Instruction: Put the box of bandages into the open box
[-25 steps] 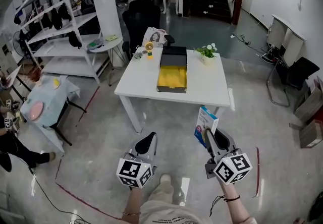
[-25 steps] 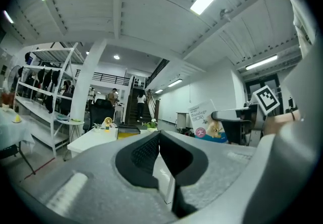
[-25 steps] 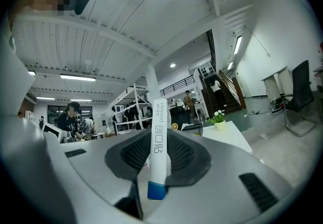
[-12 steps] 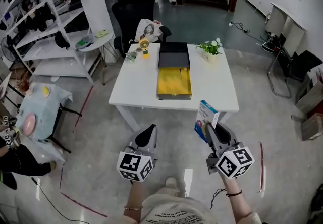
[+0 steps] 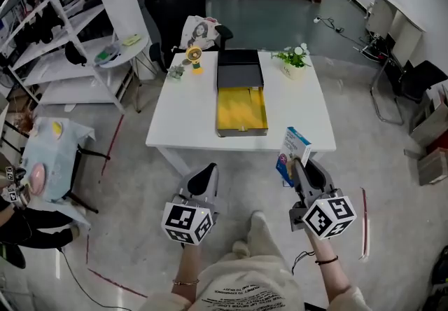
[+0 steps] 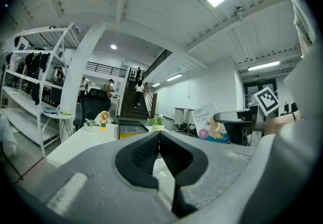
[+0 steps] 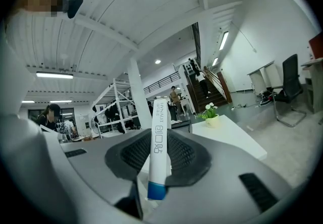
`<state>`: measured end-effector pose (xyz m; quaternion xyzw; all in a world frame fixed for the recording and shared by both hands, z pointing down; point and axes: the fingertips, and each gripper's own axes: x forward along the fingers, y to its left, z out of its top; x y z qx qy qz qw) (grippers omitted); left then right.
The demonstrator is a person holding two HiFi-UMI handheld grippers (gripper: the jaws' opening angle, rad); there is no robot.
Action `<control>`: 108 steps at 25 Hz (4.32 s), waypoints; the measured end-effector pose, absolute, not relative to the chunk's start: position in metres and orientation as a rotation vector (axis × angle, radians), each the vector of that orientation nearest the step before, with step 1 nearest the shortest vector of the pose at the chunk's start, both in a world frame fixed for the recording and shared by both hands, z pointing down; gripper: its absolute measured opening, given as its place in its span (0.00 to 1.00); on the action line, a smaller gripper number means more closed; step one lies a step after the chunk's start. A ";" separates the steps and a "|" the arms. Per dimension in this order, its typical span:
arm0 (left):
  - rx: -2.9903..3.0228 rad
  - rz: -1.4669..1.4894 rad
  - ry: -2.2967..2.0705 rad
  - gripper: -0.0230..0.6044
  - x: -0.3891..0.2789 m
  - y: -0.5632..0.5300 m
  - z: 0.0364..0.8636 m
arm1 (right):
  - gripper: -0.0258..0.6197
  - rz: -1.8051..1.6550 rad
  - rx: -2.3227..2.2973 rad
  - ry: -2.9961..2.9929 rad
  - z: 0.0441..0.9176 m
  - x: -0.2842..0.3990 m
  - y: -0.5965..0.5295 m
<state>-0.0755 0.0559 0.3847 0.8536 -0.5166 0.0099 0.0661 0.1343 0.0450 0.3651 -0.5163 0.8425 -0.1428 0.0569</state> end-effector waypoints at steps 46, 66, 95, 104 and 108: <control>2.209 0.237 -1.561 0.07 -0.125 -0.240 0.499 | 0.18 -1.402 -0.981 2.708 0.489 -0.002 -0.267; 2.242 0.306 -1.339 0.07 -0.109 -0.245 0.518 | 0.18 -1.917 -0.956 2.468 0.532 -0.015 -0.275; 2.268 0.318 -1.237 0.07 -0.096 -0.247 0.524 | 0.31 -1.934 -1.148 2.687 0.554 -0.019 -0.272; 2.281 0.328 -1.226 0.07 -0.096 -0.246 0.524 | 0.39 -1.753 -1.431 2.826 0.563 -0.015 -0.274; 2.287 0.340 -1.216 0.07 -0.096 -0.246 0.525 | 0.39 -1.683 -1.526 2.877 0.568 -0.014 -0.272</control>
